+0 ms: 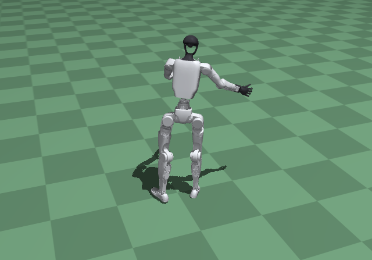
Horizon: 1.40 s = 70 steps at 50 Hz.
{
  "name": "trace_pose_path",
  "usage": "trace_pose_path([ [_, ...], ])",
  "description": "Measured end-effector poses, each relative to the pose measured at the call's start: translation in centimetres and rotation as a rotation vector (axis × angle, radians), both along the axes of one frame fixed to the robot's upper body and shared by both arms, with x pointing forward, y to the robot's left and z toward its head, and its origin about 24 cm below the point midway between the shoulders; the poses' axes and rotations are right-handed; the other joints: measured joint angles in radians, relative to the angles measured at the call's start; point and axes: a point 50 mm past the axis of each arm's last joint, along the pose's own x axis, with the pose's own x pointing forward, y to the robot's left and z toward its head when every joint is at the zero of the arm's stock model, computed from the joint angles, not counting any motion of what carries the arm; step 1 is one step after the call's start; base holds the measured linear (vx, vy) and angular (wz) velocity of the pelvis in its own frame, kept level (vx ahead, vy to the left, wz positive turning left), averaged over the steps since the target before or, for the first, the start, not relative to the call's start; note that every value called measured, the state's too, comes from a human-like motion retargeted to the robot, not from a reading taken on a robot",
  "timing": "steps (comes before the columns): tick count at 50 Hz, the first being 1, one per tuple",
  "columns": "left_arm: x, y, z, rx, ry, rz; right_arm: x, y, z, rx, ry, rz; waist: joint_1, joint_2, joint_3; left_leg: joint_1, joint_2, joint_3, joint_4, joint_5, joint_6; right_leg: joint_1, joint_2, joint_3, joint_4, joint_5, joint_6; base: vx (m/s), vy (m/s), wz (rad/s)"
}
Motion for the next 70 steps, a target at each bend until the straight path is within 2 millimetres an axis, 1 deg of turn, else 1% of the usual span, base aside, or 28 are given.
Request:
trace_pose_path([
  [3, 0.3, 1.1, -2.3, -0.035, 0.102, 0.015, 1.1, 0.2, 1.0, 0.094, -0.087, -0.010, 0.046, -0.021, -0.009, -0.003, -0.002, -0.022, 0.002, -0.003, 0.004, 0.006, -0.009, -0.016, 0.008, -0.003, 0.000, -0.04, 0.06, 0.36],
  [5, 0.4, 1.7, -3.4, -0.044, 0.157, 0.004, 2.2, 0.9, 2.4, 0.097, -0.140, 0.008, 0.075, -0.035, -0.015, -0.005, -0.004, -0.036, 0.003, -0.005, 0.007, 0.009, -0.014, -0.027, 0.015, -0.005, 0.000, -0.05, 0.06, 0.33],
  [7, 0.5, 2.0, -4.0, -0.044, 0.193, -0.015, 3.6, 1.9, 4.6, 0.048, -0.186, 0.034, 0.100, -0.049, -0.022, -0.006, -0.005, -0.048, 0.003, -0.006, 0.010, 0.011, -0.019, -0.035, 0.022, -0.006, -0.001, -0.05, 0.06, 0.28],
  [10, 0.5, 2.3, -4.4, -0.041, 0.218, -0.042, 5.5, 4.1, 8.7, -0.099, -0.242, 0.080, 0.133, -0.072, -0.033, -0.007, -0.007, -0.061, 0.003, -0.009, 0.014, 0.013, -0.025, -0.044, 0.031, -0.007, -0.003, -0.05, 0.06, 0.21],
  [11, 0.6, 2.3, -4.5, 0.009, 0.232, -0.062, 6.3, 5.0, 10.2, -0.297, -0.147, 0.151, 0.141, -0.081, -0.037, -0.006, -0.009, -0.065, 0.003, -0.010, 0.017, 0.013, -0.027, -0.046, 0.034, -0.008, -0.002, -0.05, 0.06, 0.16],
  [12, 0.6, 2.4, -4.5, 0.028, 0.234, -0.070, 6.8, 6.1, 11.8, -0.421, -0.123, 0.178, 0.150, -0.088, -0.040, -0.006, -0.010, -0.068, 0.003, -0.011, 0.018, 0.014, -0.029, -0.047, 0.037, -0.008, -0.002, -0.05, 0.06, 0.13],
  [13, 0.5, 2.6, -4.2, -0.017, 0.210, -0.057, 7.2, 7.3, 13.9, -0.387, -0.250, 0.143, 0.157, -0.092, -0.043, -0.006, -0.010, -0.070, 0.003, -0.012, 0.017, 0.015, -0.030, -0.049, 0.037, -0.006, -0.003, -0.05, 0.06, 0.12],
  [14, 0.5, 2.6, -4.0, -0.029, 0.197, -0.053, 7.4, 8.6, 15.7, -0.438, -0.304, 0.147, 0.165, -0.099, -0.047, -0.006, -0.011, -0.072, 0.003, -0.013, 0.017, 0.016, -0.031, -0.050, 0.037, -0.005, -0.003, -0.05, 0.06, 0.09],
  [17, 0.4, 2.7, -3.5, -0.012, 0.172, -0.063, 7.9, 13.1, 20.5, -0.760, -0.361, 0.225, 0.184, -0.120, -0.058, -0.003, -0.013, -0.075, 0.004, -0.017, 0.018, 0.021, -0.035, -0.051, 0.036, -0.001, -0.001, -0.05, 0.07, 0.05],
  [19, 0.4, 2.7, -3.2, 0.000, 0.158, -0.074, 7.8, 16.5, 23.2, -1.004, -0.388, 0.280, 0.194, -0.131, -0.066, -0.001, -0.014, -0.076, 0.004, -0.019, 0.017, 0.024, -0.035, -0.052, 0.033, 0.002, 0.000, -0.05, 0.06, 0.02],
  [22, 0.3, 2.5, -2.8, 0.017, 0.138, -0.090, 7.2, 21.5, 26.2, -1.394, -0.404, 0.323, 0.207, -0.145, -0.079, 0.001, -0.015, -0.076, 0.005, -0.022, 0.016, 0.028, -0.035, -0.052, 0.030, 0.008, 0.000, -0.05, 0.06, 0.01],
  [25, 0.3, 2.2, -2.3, 0.032, 0.121, -0.103, 6.4, 26.1, 27.9, -1.778, -0.398, 0.295, 0.220, -0.156, -0.090, 0.002, -0.016, -0.078, 0.006, -0.026, 0.016, 0.030, -0.037, -0.053, 0.029, 0.011, 0.000, -0.04, 0.06, 0.03],
  [28, 0.3, 1.7, -2.0, 0.042, 0.112, -0.120, 5.6, 30.2, 28.3, -2.100, -0.402, 0.236, 0.231, -0.165, -0.097, 0.003, -0.019, -0.082, 0.007, -0.029, 0.016, 0.032, -0.041, -0.057, 0.032, 0.012, 0.000, -0.04, 0.07, 0.07],
  [31, 0.2, 1.0, -1.8, 0.046, 0.112, -0.146, 4.9, 33.6, 27.6, -2.342, -0.421, 0.206, 0.243, -0.173, -0.101, 0.005, -0.026, -0.088, 0.008, -0.034, 0.017, 0.035, -0.050, -0.061, 0.037, 0.011, 0.000, -0.04, 0.08, 0.11],
  [35, 0.1, -0.1, -1.8, 0.048, 0.120, -0.189, 4.2, 37.1, 25.9, -2.564, -0.460, 0.234, 0.257, -0.184, -0.101, 0.006, -0.039, -0.099, 0.010, -0.040, 0.019, 0.041, -0.067, -0.068, 0.044, 0.006, 0.000, -0.04, 0.10, 0.14],
  [38, -0.1, -0.9, -2.0, 0.047, 0.127, -0.219, 3.8, 38.5, 24.6, -2.643, -0.493, 0.269, 0.268, -0.191, -0.099, 0.007, -0.048, -0.106, 0.011, -0.043, 0.019, 0.046, -0.079, -0.073, 0.048, 0.003, -0.003, -0.04, 0.09, 0.12],
  [41, -0.2, -1.5, -2.3, 0.047, 0.132, -0.242, 3.8, 38.8, 23.8, -2.650, -0.519, 0.277, 0.279, -0.197, -0.098, 0.007, -0.054, -0.110, 0.012, -0.045, 0.018, 0.048, -0.085, -0.075, 0.047, 0.002, -0.010, -0.04, 0.06, 0.06],
  [47, -0.5, -2.0, -3.2, 0.059, 0.147, -0.267, 4.4, 38.1, 23.2, -2.605, -0.513, 0.256, 0.297, -0.212, -0.100, 0.006, -0.064, -0.109, 0.012, -0.048, 0.017, 0.050, -0.094, -0.074, 0.040, 0.004, -0.016, -0.03, 0.04, 0.00],
  [52, -0.7, -2.1, -3.8, 0.073, 0.154, -0.273, 4.7, 37.8, 22.9, -2.626, -0.505, 0.245, 0.303, -0.221, -0.106, 0.006, -0.070, -0.103, 0.011, -0.049, 0.017, 0.050, -0.097, -0.069, 0.033, 0.009, -0.012, 0.00, 0.00, 0.00],
  [60, -0.8, -2.4, -3.9, 0.059, 0.143, -0.279, 5.2, 37.4, 22.3, -2.662, -0.497, 0.204, 0.302, -0.225, -0.115, 0.007, -0.078, -0.094, 0.009, -0.051, 0.015, 0.049, -0.103, -0.061, 0.026, 0.012, -0.005, 0.00, 0.00, 0.00],
  [70, -1.1, -2.9, -4.2, 0.062, 0.142, -0.291, 5.7, 36.5, 21.6, -2.650, -0.467, 0.206, 0.292, -0.215, -0.124, 0.011, -0.089, -0.086, 0.008, -0.052, 0.012, 0.052, -0.110, -0.051, 0.020, 0.008, -0.006, 0.00, 0.00, 0.00],
])
